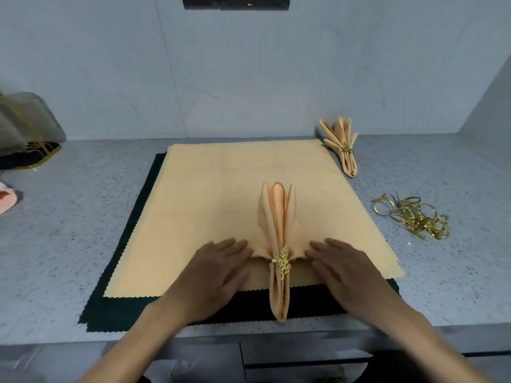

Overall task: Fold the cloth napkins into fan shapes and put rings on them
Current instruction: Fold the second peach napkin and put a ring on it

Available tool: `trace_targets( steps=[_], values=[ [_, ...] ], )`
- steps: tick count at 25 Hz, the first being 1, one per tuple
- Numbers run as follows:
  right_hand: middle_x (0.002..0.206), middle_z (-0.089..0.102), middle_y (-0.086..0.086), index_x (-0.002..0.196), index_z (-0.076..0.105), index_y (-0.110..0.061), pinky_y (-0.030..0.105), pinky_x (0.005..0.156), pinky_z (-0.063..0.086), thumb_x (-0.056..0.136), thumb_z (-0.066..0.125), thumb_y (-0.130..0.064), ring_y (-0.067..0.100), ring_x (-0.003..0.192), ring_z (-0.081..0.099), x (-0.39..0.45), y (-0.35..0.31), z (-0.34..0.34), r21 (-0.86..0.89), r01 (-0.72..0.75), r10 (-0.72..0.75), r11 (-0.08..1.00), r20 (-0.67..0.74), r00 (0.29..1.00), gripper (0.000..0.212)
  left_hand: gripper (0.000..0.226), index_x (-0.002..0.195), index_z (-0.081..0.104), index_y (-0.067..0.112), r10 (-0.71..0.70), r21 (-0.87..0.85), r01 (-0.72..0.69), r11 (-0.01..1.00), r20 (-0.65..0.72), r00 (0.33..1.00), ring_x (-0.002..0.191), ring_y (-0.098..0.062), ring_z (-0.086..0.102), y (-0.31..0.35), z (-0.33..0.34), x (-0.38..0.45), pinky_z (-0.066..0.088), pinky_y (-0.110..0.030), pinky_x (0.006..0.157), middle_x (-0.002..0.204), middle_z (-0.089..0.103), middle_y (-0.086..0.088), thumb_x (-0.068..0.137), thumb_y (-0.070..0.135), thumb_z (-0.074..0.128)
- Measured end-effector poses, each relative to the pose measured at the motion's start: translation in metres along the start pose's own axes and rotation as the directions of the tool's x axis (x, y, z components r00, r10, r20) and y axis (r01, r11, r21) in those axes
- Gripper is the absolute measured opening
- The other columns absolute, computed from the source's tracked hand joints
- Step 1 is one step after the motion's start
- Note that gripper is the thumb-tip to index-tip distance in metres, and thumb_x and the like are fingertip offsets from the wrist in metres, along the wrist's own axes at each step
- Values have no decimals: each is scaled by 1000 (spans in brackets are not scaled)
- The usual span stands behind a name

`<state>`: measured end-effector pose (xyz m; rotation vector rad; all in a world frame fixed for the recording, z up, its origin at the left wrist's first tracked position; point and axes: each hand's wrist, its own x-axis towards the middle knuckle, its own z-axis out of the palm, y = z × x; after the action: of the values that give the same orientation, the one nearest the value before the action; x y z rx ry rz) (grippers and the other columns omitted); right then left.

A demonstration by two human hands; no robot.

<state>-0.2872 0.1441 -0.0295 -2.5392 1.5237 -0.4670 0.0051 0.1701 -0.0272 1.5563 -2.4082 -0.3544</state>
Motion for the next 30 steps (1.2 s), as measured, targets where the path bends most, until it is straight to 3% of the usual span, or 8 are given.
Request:
trace_targets(
  steps=[3,6,11,15,18,22,26,30],
  values=[
    [153,40,-6,152,33,-29,39,105,38,102,43,-21,19,135,40,44,1,-27,123,-34,52,992,-152,987,52,53,148,39,22,-85,-145,43,988,-296,951,136,-16,38,7,-23,36,30,-28,108,147,46,2,96,24,46],
    [144,52,6,147,42,-20,46,89,50,86,51,-4,31,118,54,95,-7,-42,-100,157,-175,982,-205,963,64,71,149,38,17,94,126,-53,991,-355,930,134,-22,41,12,-43,85,35,-36,106,148,46,-2,83,-2,60],
    [79,65,5,84,67,-11,42,62,45,83,61,-12,29,74,55,101,5,-29,-337,204,-305,919,-279,910,6,28,104,71,10,220,236,-125,964,-437,872,80,-30,63,-14,-40,94,48,-37,72,94,72,-4,77,7,61],
    [88,65,-2,100,65,-16,38,69,45,85,70,-15,25,82,57,57,28,-14,14,-80,79,997,-409,909,15,26,108,72,20,-37,-66,0,998,-558,829,83,-15,62,-43,-14,40,52,-36,75,95,70,8,85,8,72],
    [100,57,-16,114,53,-27,32,73,42,89,67,-37,10,87,55,29,5,-9,366,-367,484,855,-309,819,31,50,131,55,33,-375,-379,209,902,-443,814,100,0,54,-39,-7,27,46,-25,86,112,55,25,86,28,76],
    [56,58,-9,66,56,-25,25,54,39,85,52,-69,6,52,54,10,-60,-5,316,-352,412,881,-149,899,49,26,80,69,27,-69,-103,30,994,-392,918,78,-2,53,-23,0,29,42,-24,69,82,59,21,83,52,62],
    [64,59,-10,71,58,-27,24,54,38,77,45,-85,4,57,52,21,-95,-3,179,-387,394,905,-6,919,59,26,79,73,23,75,-29,-90,996,-337,938,75,-9,57,-8,11,35,47,-28,63,81,64,10,81,43,56],
    [73,54,-11,85,51,-26,23,50,27,86,48,-70,5,59,46,35,-91,0,172,-440,452,881,-37,891,44,22,93,71,26,68,-82,-99,992,-314,947,78,-11,57,10,20,44,45,-25,65,87,66,10,84,36,53]
  ],
)
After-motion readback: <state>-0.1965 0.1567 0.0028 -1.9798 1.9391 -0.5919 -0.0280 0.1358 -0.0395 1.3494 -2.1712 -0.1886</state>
